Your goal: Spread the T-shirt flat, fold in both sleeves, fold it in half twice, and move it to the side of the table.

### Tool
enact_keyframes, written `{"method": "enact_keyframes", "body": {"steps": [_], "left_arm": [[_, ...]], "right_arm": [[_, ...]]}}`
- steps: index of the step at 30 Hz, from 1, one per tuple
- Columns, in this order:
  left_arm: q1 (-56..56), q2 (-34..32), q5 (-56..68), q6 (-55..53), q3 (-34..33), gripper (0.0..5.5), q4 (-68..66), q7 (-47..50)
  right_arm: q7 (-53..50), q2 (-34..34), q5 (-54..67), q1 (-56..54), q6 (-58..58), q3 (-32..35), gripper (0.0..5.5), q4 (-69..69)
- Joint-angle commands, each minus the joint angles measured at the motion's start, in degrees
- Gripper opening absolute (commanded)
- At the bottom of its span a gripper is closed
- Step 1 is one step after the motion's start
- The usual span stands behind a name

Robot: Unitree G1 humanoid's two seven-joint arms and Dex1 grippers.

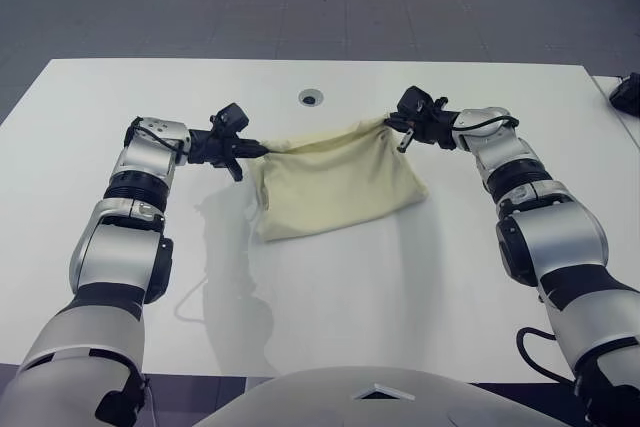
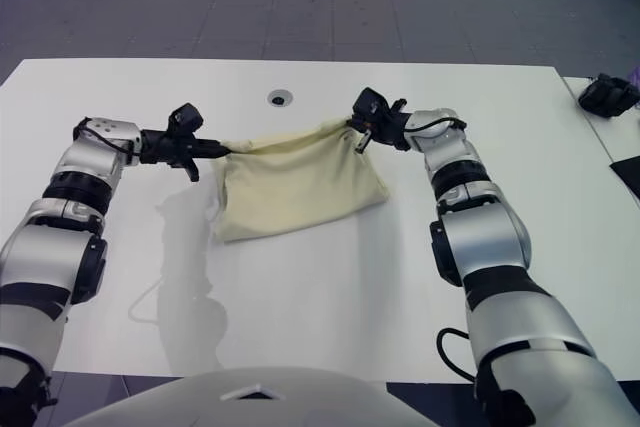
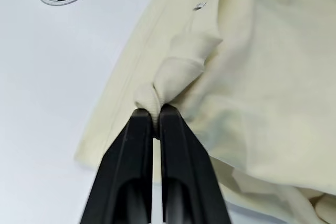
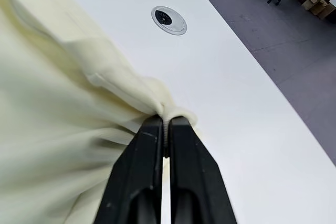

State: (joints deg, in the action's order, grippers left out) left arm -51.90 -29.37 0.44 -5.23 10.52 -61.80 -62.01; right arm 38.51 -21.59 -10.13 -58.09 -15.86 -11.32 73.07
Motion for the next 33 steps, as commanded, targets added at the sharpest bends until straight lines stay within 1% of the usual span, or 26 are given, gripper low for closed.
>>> {"method": "enact_keyframes", "body": {"steps": [1, 4, 7, 8, 9, 11, 13, 16, 22, 26, 28, 31, 33], "left_arm": [[-2.5, 1.4, -0.5, -1.4, -2.9, 0.66, -2.1, 8.1], [-1.5, 1.6, 1.3, -1.3, -6.5, 1.08, 1.2, 13.8], [2.3, 1.2, 0.3, -1.3, -6.8, 1.56, 9.4, 17.0], [4.6, 1.0, -0.3, -1.8, -6.1, 1.66, 14.3, 17.2], [7.4, 0.7, -0.5, -3.1, -5.2, 1.89, 20.3, 16.6], [14.1, -0.3, -0.5, -7.0, -2.2, 2.21, 34.8, 13.5], [20.3, -2.0, -1.4, -10.0, 1.1, 2.55, 46.5, 11.1], [26.1, -3.7, -3.9, -12.4, 4.3, 2.98, 55.4, 10.4], [31.9, -7.6, -7.6, -16.6, 7.2, 4.09, 63.7, 9.3], [32.8, -10.4, -9.8, -17.0, 9.1, 4.8, 63.4, 7.6], [32.5, -11.8, -11.3, -16.4, 10.5, 5.11, 62.4, 6.5], [31.8, -12.7, -11.7, -15.6, 11.6, 5.37, 61.2, 5.2], [30.4, -13.0, -12.2, -14.2, 12.1, 5.37, 59.5, 4.5]], "right_arm": [[-10.2, -0.3, -1.5, 1.7, -2.8, 1.3, 0.95, -0.3], [-12.6, -1.1, -1.1, 4.2, -6.0, 2.2, 1.35, -2.0], [-11.9, -2.2, -1.9, 7.2, -9.2, 1.6, 1.81, -4.5], [-11.5, -2.7, -2.2, 8.3, -10.3, 1.3, 1.9, -5.6], [-10.8, -3.2, -2.6, 9.3, -11.3, 0.9, 2.12, -6.9], [-8.7, -4.4, -3.2, 11.4, -13.2, 0.1, 2.43, -9.9], [-6.7, -5.7, -3.9, 13.4, -14.5, -1.0, 2.75, -13.2], [-4.3, -6.9, -3.7, 15.7, -15.0, -1.6, 3.16, -17.8], [-1.3, -7.8, -3.5, 19.8, -13.4, -2.6, 4.21, -24.1], [-1.4, -9.5, -6.8, 22.1, -13.6, -4.8, 4.9, -24.0], [0.7, -11.0, -7.5, 23.7, -13.5, -5.6, 5.2, -25.0], [6.0, -14.3, -7.8, 26.9, -13.4, -7.3, 5.4, -28.8], [11.0, -17.0, -6.8, 30.1, -12.3, -8.4, 5.4, -34.3]]}}
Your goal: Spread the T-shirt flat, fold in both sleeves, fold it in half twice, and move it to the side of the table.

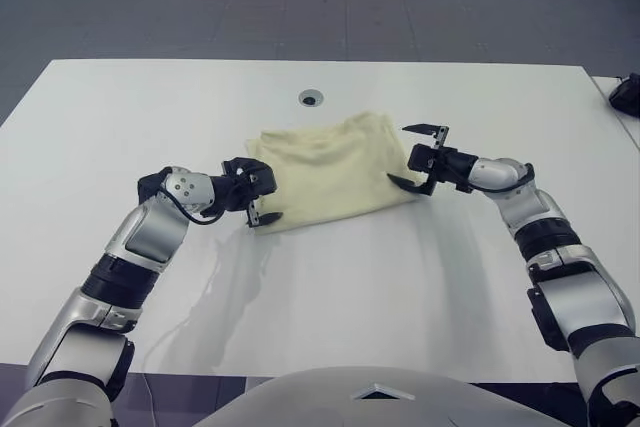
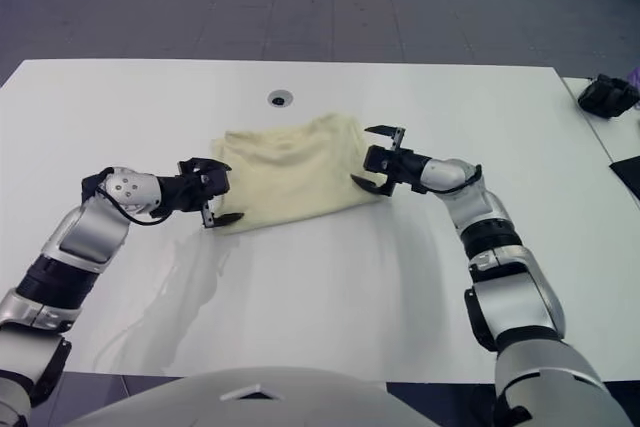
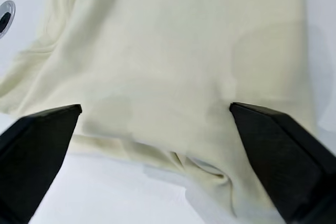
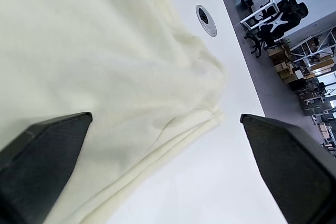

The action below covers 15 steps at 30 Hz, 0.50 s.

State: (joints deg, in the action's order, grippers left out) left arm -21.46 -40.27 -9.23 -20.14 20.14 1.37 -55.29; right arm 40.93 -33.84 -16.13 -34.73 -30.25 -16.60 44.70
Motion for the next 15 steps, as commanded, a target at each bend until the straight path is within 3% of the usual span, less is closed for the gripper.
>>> {"method": "enact_keyframes", "body": {"steps": [1, 6, 8, 11, 15], "left_arm": [[-1.4, -2.1, -2.9, 1.9, 3.0, 5.37, -5.2, -2.5], [-16.4, 3.7, -8.1, 15.4, 7.8, 5.37, -25.6, 0.0], [-23.5, 7.6, -9.9, 20.7, 8.6, 5.37, -35.6, 4.4], [-30.3, 10.9, -9.5, 25.1, 6.9, 5.37, -43.2, 8.2], [-32.9, 10.5, -6.8, 28.7, 2.4, 5.37, -45.3, 10.1]], "right_arm": [[12.4, -6.5, 0.8, 9.2, 3.6, -3.6, 5.4, -10.9], [29.3, -17.1, 14.4, 24.3, 18.8, -7.8, 5.4, -47.5], [29.9, -16.7, 20.8, 25.4, 27.7, -8.5, 5.4, -59.2], [26.0, -12.3, 24.8, 22.3, 35.5, -6.2, 5.4, -64.3], [17.3, -6.9, 24.5, 16.0, 42.0, 0.0, 5.4, -60.9]]}}
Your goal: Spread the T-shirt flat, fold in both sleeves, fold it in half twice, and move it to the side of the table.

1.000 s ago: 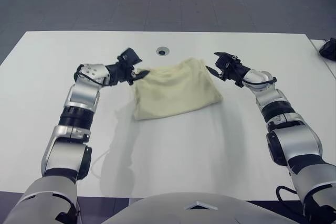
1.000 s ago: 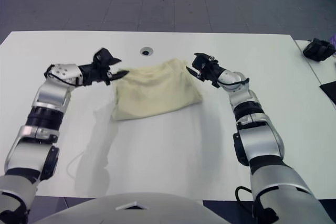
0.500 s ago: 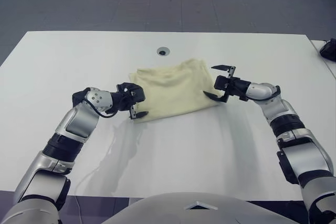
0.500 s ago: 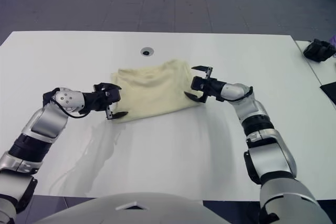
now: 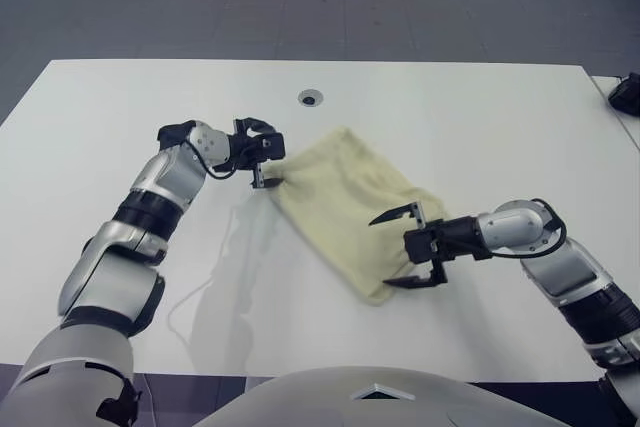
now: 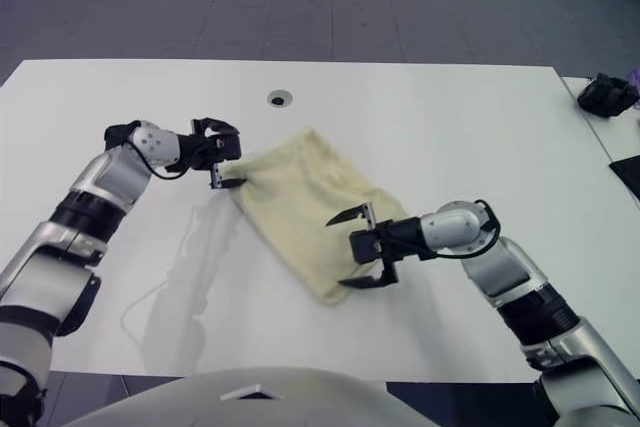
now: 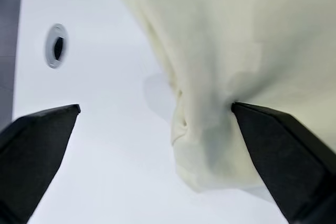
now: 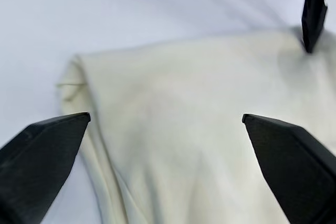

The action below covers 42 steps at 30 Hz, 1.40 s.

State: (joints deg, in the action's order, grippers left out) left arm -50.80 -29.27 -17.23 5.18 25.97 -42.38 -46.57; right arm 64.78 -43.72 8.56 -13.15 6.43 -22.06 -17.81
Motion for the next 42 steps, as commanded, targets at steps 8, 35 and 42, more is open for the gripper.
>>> {"method": "enact_keyframes", "body": {"steps": [8, 35, 42], "left_arm": [[15.9, -2.8, 6.0, -8.0, -5.8, 5.37, 28.1, -4.4], [33.6, -9.5, 4.0, -19.2, 2.5, 5.37, 49.9, -11.7], [26.3, -11.8, 4.8, -6.2, 1.8, 5.37, 36.4, -16.3]], "right_arm": [[-19.5, 9.3, -8.0, -12.5, 5.7, 7.9, 5.4, 21.2], [-20.5, 7.5, -14.5, -5.5, 2.1, 9.1, 5.4, 29.3], [-21.9, 10.2, -10.8, -8.2, 7.0, 13.1, 5.4, 21.7]]}}
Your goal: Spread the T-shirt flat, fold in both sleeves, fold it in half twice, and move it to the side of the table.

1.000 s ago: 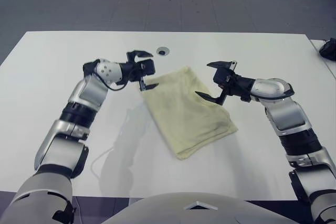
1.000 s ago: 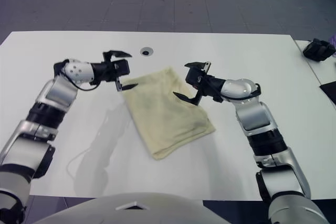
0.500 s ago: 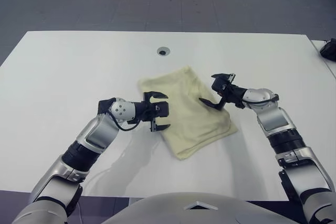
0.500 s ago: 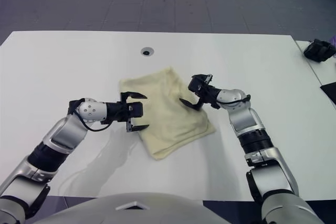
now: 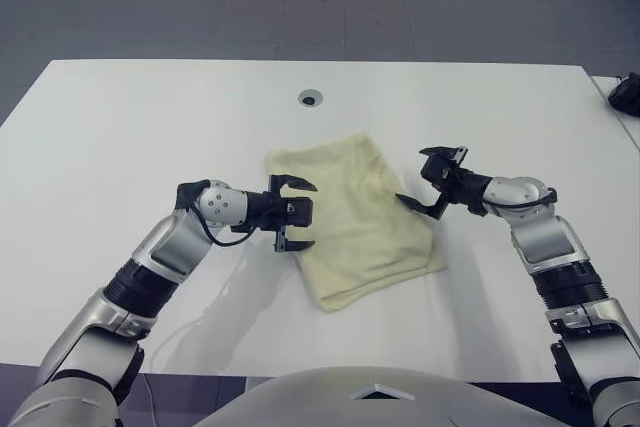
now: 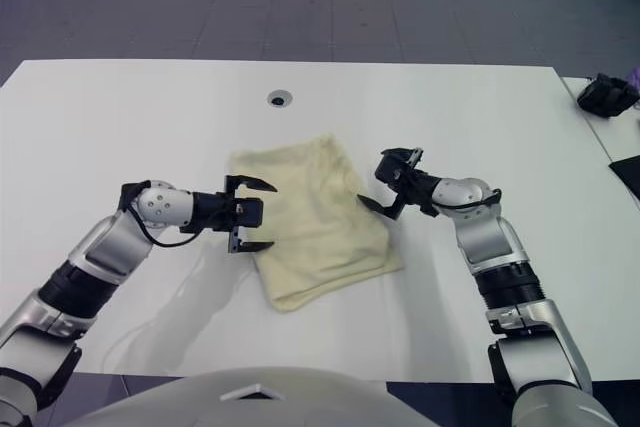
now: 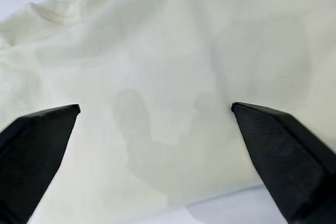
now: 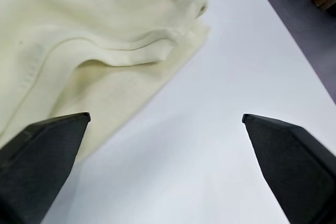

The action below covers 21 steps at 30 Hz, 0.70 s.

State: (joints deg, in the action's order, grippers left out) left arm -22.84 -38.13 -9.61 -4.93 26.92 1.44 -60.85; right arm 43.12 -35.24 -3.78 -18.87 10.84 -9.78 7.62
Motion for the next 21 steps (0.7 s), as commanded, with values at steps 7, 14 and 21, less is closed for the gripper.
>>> {"method": "enact_keyframes", "body": {"steps": [7, 14, 21], "left_arm": [[-4.6, -2.4, -2.3, 9.0, 0.5, 5.37, -12.5, -3.4], [-4.9, -2.5, -1.7, 10.6, 0.4, 5.37, -12.5, -5.3], [-4.3, -3.6, -2.2, 11.2, -0.2, 5.37, -13.2, -5.5]], "right_arm": [[-3.3, 7.9, -1.5, -3.2, 5.6, -4.8, 5.4, -1.1], [-6.0, 9.3, -4.3, -1.6, 9.0, -6.4, 5.4, 1.2], [-4.4, 4.2, -5.3, 0.9, 12.4, -5.4, 5.4, -2.8]]}}
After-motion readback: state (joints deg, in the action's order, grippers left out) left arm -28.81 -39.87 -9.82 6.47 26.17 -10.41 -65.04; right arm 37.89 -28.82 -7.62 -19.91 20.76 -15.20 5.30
